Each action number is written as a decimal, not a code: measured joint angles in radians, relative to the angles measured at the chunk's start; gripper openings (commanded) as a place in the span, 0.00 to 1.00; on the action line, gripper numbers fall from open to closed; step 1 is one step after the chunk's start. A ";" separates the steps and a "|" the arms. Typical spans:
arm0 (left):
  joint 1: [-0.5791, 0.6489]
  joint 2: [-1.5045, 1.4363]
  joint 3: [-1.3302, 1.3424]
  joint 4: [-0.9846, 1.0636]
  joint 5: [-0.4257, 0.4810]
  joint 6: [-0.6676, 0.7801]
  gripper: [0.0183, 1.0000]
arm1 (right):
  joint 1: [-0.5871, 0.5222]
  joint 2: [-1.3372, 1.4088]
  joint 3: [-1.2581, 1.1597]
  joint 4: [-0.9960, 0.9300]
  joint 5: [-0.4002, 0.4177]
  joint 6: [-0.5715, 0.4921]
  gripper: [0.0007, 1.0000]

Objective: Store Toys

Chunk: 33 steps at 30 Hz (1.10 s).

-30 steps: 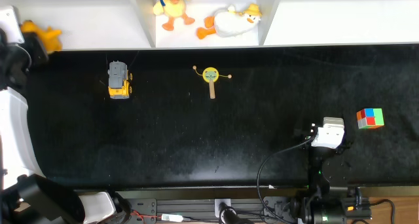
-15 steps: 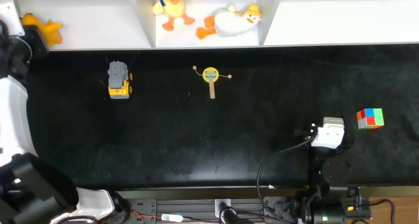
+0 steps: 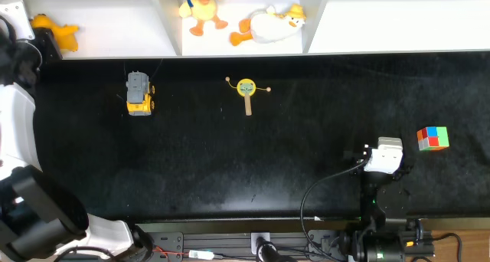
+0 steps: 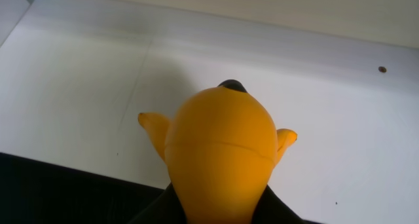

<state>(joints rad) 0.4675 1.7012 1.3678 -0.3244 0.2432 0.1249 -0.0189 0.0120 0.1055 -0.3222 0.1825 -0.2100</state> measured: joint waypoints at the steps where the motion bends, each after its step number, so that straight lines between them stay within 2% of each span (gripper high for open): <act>1: -0.002 0.003 0.000 0.007 0.000 0.000 0.19 | 0.000 0.000 0.000 0.000 0.000 0.000 1.00; 7: -0.013 0.007 0.000 0.026 0.000 -0.004 0.25 | 0.000 0.000 0.000 0.000 0.001 0.000 1.00; 9: -0.016 0.007 0.000 0.026 0.000 -0.003 0.48 | 0.000 0.000 0.000 0.000 0.000 0.000 0.99; 11: -0.019 0.008 0.000 0.027 0.003 -0.010 0.87 | 0.000 0.000 0.000 0.000 0.000 0.000 1.00; 12: -0.020 0.008 0.000 0.027 0.005 -0.013 1.00 | 0.000 0.000 0.000 0.000 0.000 0.000 1.00; 26: -0.023 -0.009 0.000 -0.063 0.002 -0.014 1.00 | 0.000 0.000 0.000 0.000 0.000 0.000 1.00; 33: -0.023 -0.200 -0.057 -0.170 -0.021 0.024 1.00 | 0.000 0.000 0.000 0.000 0.000 0.000 0.99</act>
<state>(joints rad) 0.4446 1.5017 1.3106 -0.4942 0.2222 0.1493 -0.0193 0.0120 0.1055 -0.3222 0.1829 -0.2100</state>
